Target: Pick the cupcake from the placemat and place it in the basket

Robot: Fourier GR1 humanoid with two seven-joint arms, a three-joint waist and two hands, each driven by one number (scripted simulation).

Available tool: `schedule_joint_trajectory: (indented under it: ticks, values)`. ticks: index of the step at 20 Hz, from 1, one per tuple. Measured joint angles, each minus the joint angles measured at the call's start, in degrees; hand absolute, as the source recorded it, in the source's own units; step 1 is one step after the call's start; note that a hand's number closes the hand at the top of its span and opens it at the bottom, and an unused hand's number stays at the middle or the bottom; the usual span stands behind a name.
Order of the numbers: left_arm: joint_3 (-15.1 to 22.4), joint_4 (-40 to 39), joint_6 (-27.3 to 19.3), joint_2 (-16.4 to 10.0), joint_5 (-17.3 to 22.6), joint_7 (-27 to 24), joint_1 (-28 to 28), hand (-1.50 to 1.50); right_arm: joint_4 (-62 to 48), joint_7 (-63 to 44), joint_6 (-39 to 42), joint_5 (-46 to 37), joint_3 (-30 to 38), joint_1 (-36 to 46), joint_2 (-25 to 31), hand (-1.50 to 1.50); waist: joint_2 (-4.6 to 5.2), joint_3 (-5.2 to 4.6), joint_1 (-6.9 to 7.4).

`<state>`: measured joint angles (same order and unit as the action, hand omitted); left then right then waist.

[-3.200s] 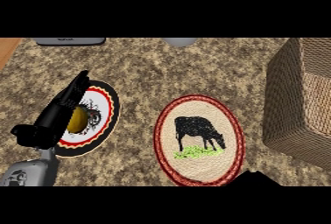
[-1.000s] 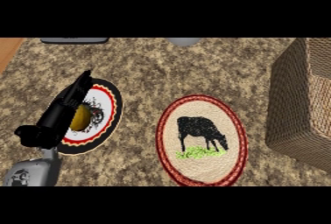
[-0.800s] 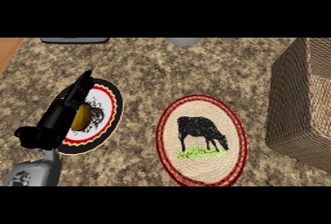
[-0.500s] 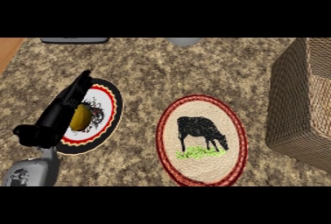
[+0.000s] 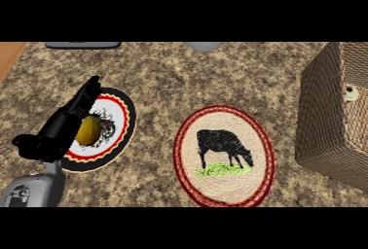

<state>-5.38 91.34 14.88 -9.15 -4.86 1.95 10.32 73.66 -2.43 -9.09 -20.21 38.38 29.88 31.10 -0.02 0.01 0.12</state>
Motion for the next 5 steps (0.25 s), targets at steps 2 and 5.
schedule_joint_trajectory:
  ticks: [2,5]
  values:
    - [-0.38,1.16,0.49,-0.28,0.73,0.36,-0.70,0.00,0.32,-1.78,0.85,2.69,1.62,0.53,1.05,-1.50,-0.05,-0.01,-0.02]
    - [-0.60,0.80,0.40,-0.37,0.55,-0.14,-1.08,0.00,0.29,-5.11,2.11,6.76,4.63,1.21,2.97,-1.50,-0.07,-0.03,-0.22]
